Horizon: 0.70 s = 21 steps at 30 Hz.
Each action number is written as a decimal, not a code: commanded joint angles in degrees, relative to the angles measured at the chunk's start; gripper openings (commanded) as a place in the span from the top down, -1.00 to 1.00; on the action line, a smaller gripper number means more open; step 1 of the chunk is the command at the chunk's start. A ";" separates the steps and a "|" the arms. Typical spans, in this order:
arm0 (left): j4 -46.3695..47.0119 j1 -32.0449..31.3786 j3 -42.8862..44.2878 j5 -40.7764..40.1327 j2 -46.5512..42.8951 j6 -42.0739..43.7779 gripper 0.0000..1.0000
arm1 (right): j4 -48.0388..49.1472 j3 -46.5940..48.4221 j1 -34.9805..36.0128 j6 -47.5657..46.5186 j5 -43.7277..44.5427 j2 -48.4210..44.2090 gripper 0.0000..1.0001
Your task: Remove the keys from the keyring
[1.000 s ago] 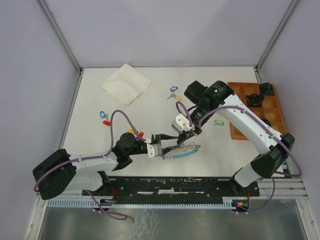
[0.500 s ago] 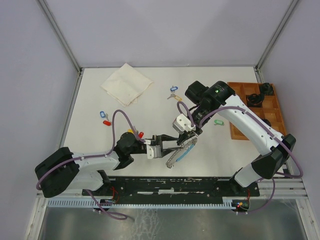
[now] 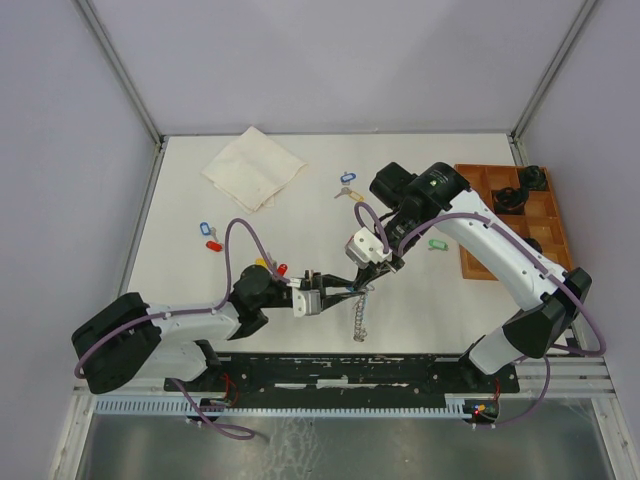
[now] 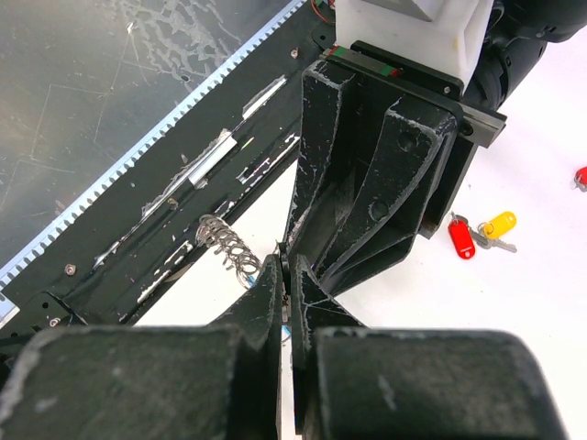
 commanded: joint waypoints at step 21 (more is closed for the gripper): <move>7.17 0.17 -3.68 -3.69 -2.93 -4.54 0.37 | -8.92 -0.60 0.20 -1.09 -3.26 -2.82 0.99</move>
